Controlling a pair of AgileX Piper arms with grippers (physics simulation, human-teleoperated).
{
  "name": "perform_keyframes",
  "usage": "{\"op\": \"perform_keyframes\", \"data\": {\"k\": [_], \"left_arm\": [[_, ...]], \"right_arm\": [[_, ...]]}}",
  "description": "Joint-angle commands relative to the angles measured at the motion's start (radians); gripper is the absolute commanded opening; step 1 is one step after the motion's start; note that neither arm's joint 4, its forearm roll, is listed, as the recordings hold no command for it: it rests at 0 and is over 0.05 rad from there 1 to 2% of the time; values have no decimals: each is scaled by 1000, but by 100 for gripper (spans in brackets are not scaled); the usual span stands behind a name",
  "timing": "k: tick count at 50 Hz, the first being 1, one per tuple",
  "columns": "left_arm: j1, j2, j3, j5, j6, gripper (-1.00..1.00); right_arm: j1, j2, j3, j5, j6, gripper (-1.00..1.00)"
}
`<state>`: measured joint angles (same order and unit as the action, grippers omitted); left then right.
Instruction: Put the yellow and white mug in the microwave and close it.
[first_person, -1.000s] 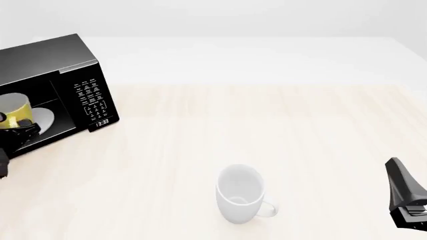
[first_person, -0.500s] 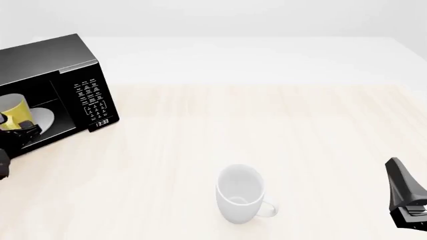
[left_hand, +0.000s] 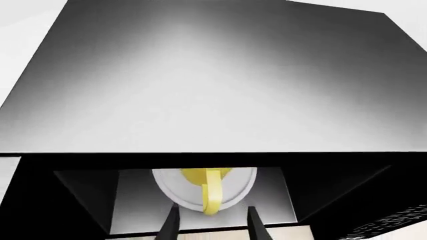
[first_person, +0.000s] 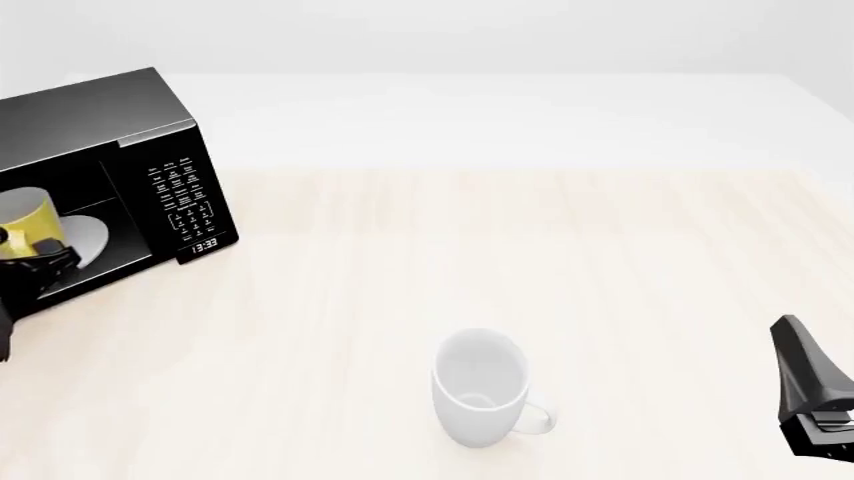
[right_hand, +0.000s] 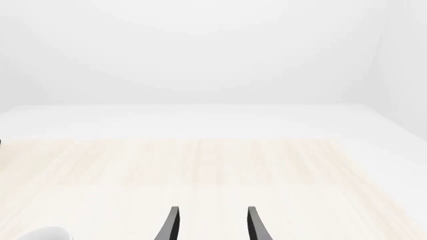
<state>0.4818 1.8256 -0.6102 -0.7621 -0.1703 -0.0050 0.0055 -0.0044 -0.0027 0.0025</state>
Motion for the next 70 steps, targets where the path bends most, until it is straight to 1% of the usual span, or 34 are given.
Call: {"op": "perform_keyframes", "data": {"k": [1, 15, 31, 50, 57, 70], "left_arm": [[4, -55, 41, 10, 2, 100], [6, -112, 88, 11, 17, 100], [-3, -187, 117, 45, 24, 100], [-10, -322, 176, 116, 24, 100], [-9, -347, 193, 124, 29, 100], [-3, -423, 218, 182, 35, 100]], "right_arm": [[0, 0, 0, 0, 0, 100], [0, 0, 0, 0, 0, 100], [0, 0, 0, 0, 0, 100], [0, 0, 0, 0, 0, 100], [0, 0, 0, 0, 0, 100], [0, 0, 0, 0, 0, 100]]}}
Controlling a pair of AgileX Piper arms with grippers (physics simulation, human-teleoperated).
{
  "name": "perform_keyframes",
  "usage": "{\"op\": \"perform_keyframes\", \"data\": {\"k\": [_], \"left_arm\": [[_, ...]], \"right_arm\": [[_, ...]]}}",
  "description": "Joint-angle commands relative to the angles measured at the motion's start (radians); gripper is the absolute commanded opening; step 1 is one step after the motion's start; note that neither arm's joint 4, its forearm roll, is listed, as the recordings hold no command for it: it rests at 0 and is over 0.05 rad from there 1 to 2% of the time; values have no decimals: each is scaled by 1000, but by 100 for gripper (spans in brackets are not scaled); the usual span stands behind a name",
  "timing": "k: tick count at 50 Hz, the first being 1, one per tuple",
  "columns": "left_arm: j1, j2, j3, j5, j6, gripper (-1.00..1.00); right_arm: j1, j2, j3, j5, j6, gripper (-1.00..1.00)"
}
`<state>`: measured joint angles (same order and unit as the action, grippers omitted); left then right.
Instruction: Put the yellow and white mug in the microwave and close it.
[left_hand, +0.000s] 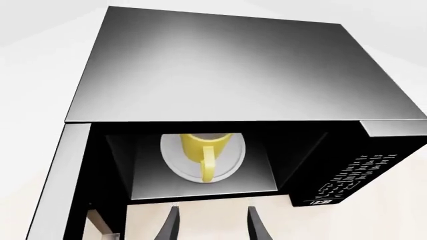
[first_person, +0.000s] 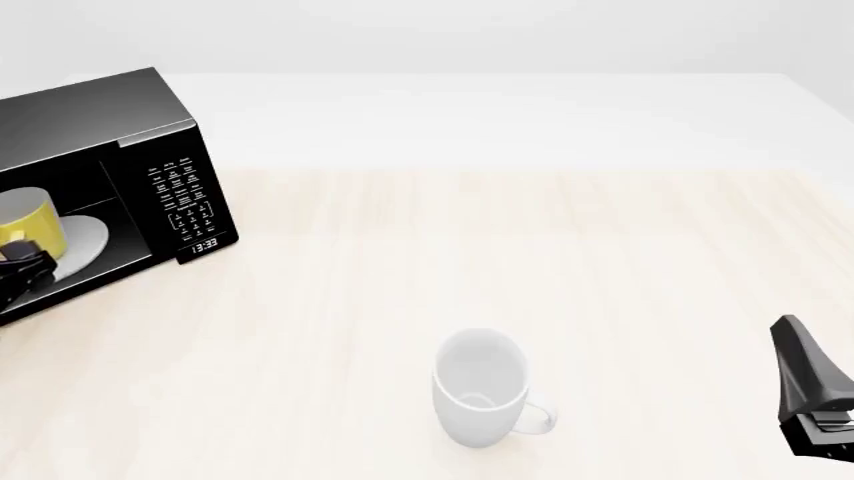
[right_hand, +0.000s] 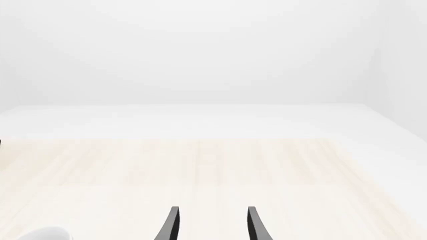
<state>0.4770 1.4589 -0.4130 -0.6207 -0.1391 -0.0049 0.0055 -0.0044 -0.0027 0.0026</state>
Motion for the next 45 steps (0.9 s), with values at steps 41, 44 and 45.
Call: {"op": "perform_keyframes", "data": {"k": [41, 44, 45], "left_arm": [[-8, -392, 46, 317, -14, 100], [-15, -430, 38, 352, -21, 100], [-17, -440, 36, 359, -21, 100]], "right_arm": [[0, 0, 0, 0, 0, 100], [0, 0, 0, 0, 0, 100], [0, 0, 0, 0, 0, 100]]}}
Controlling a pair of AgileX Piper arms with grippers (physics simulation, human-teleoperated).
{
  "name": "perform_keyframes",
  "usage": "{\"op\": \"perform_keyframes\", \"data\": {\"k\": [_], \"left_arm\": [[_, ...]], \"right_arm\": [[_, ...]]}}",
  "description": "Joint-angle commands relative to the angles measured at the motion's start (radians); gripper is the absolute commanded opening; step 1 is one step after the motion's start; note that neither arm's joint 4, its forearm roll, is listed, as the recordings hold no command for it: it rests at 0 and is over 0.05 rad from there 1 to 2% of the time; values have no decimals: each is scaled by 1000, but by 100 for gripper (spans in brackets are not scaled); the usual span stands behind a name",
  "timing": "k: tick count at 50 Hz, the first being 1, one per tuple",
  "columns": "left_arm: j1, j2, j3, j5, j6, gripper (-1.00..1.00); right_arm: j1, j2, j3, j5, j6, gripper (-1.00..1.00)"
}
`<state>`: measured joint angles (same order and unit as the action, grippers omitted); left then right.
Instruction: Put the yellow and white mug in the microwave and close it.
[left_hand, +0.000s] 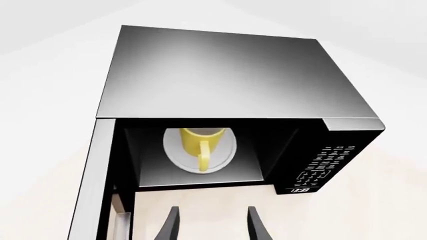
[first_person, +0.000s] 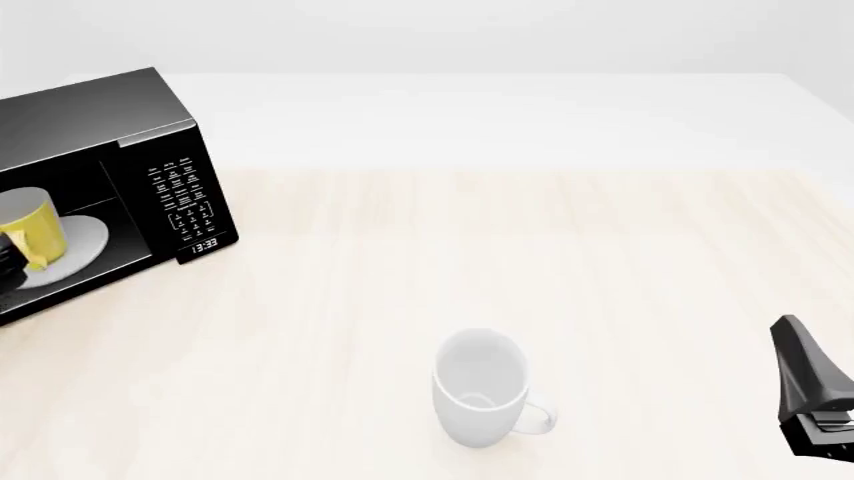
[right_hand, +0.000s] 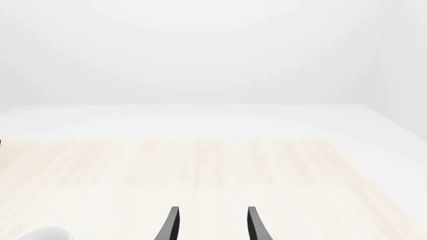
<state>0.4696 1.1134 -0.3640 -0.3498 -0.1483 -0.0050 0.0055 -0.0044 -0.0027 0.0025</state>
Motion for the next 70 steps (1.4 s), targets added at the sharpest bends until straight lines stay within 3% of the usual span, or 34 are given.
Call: {"op": "perform_keyframes", "data": {"k": [1, 15, 42, 70], "left_arm": [[-10, -110, -14, 96, -13, 100], [-30, -271, -61, 263, -30, 100], [16, -469, -197, 531, -49, 100], [93, -530, -349, 713, -78, 100]], "right_arm": [[0, 0, 0, 0, 0, 100], [0, 0, 0, 0, 0, 100], [0, 0, 0, 0, 0, 100], [0, 0, 0, 0, 0, 100]]}}
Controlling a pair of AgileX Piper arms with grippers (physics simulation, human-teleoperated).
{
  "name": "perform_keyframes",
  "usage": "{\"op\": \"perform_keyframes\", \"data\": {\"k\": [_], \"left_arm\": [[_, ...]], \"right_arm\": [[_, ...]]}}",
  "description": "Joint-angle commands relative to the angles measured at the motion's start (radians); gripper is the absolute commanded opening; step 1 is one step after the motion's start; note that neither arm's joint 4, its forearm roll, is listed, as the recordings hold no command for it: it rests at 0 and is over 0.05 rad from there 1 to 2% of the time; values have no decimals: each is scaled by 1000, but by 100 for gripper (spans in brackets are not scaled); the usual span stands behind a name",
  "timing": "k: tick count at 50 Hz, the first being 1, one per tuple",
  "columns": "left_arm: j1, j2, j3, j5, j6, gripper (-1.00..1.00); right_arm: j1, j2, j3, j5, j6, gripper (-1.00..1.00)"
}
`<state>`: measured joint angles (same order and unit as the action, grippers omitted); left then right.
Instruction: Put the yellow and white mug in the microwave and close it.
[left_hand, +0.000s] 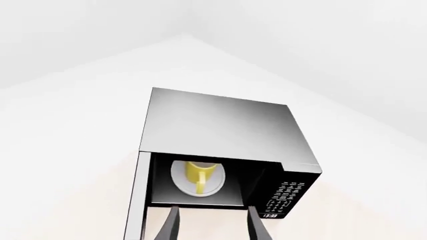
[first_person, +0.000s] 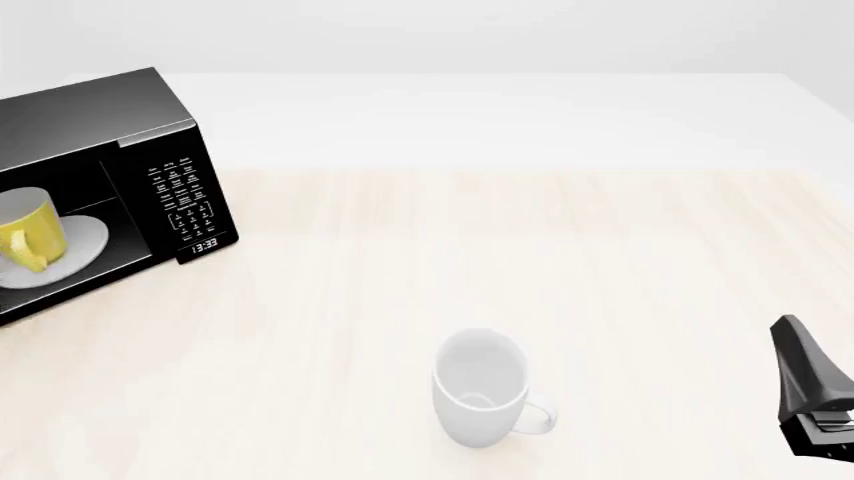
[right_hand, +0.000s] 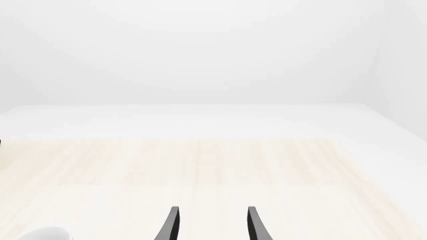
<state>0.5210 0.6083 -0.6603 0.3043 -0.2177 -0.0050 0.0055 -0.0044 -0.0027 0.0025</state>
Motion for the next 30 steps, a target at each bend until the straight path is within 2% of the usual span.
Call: {"op": "perform_keyframes", "data": {"k": [1, 15, 30], "left_arm": [[47, -26, -58, 63, -10, 100], [132, -23, -99, 83, -8, 100], [247, -11, -98, 67, -6, 100]], "right_arm": [[0, 0, 0, 0, 0, 100], [0, 0, 0, 0, 0, 100], [0, 0, 0, 0, 0, 100]]}}
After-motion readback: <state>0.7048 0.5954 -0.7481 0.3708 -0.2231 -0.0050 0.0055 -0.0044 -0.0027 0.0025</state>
